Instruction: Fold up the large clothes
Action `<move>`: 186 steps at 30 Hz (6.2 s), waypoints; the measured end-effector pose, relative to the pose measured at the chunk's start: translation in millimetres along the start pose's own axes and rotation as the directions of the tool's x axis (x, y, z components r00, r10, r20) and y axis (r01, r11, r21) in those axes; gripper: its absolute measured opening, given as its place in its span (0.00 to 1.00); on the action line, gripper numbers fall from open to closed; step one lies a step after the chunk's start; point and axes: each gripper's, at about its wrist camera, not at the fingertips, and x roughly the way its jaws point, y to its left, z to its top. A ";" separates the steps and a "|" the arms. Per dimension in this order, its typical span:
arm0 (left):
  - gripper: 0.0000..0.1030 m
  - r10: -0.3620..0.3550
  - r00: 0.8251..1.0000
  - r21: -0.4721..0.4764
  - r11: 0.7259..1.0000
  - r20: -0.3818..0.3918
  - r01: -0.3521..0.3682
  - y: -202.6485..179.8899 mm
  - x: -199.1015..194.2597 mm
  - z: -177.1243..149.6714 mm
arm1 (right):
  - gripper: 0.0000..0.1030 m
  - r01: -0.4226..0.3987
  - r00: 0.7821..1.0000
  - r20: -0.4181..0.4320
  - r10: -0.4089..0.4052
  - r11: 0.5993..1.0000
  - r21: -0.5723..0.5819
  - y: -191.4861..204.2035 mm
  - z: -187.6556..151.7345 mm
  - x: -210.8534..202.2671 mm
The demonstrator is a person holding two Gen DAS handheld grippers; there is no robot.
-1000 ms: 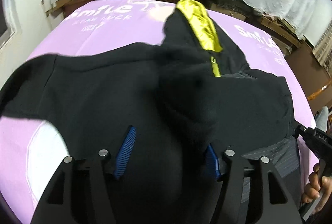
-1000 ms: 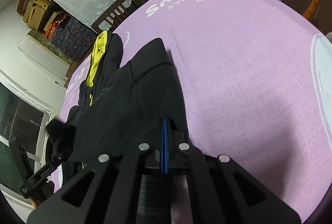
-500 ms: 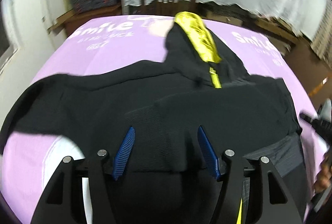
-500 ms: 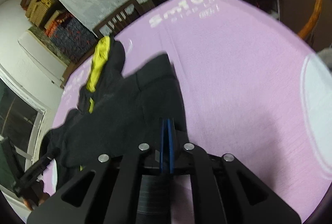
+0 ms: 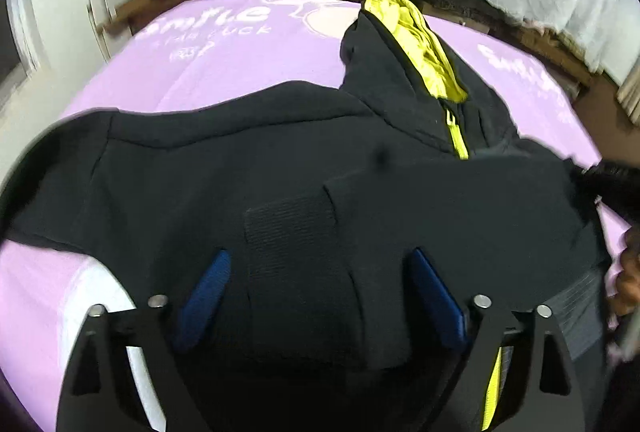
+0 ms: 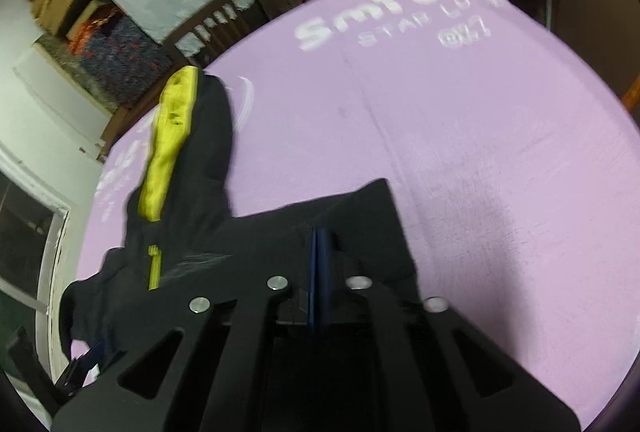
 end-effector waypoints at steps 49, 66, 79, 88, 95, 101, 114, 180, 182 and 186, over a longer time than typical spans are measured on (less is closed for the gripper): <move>0.86 0.088 0.996 -0.299 0.951 0.017 -0.079 139.3 -57.9 5.4 | 0.01 -0.236 0.966 -0.133 0.221 0.966 -0.105 73.6 -110.4 -23.5; 0.86 0.493 0.870 -0.295 0.827 -0.027 -0.478 287.8 -63.4 36.5 | 0.01 -0.292 0.948 -0.144 0.283 0.955 -0.043 65.5 -106.2 -17.2; 0.86 0.331 0.939 -0.479 0.812 -0.092 -0.333 349.7 -92.4 20.0 | 0.01 -0.309 0.943 -0.146 0.300 0.950 -0.037 64.1 -107.0 -17.5; 0.83 0.266 0.944 -0.588 0.739 -0.194 -0.328 397.3 -74.5 5.4 | 0.01 -0.326 0.936 -0.147 0.321 0.945 -0.013 60.2 -106.8 -15.1; 0.83 -0.066 0.994 -0.738 0.675 -0.082 -0.016 412.5 -70.7 -21.1 | 0.01 -0.331 0.934 -0.146 0.327 0.944 -0.006 60.3 -107.1 -14.6; 0.83 -0.184 0.983 -0.775 0.617 0.030 0.139 411.5 -58.3 -24.0 | 0.01 -0.333 0.933 -0.144 0.329 0.943 -0.004 59.7 -107.3 -14.7; 0.19 -0.073 0.990 -0.763 0.632 0.117 0.136 411.9 -59.2 -16.5 | 0.01 -0.302 0.947 -0.129 0.294 0.952 -0.049 66.6 -109.1 -18.5; 0.59 0.022 0.990 0.149 0.988 0.141 -0.044 -58.6 -85.3 -4.8 | 0.14 -0.388 0.921 0.010 0.389 0.915 0.107 25.4 -80.9 -65.7; 0.60 0.078 0.983 0.132 0.986 0.163 -0.100 -30.2 -91.0 -7.3 | 0.15 -0.387 0.921 0.004 0.389 0.917 0.092 29.4 -82.8 -65.4; 0.60 0.204 0.967 0.049 0.976 0.152 -0.214 39.1 -86.0 -10.5 | 0.16 -0.387 0.922 -0.019 0.388 0.922 0.028 46.3 -89.7 -67.6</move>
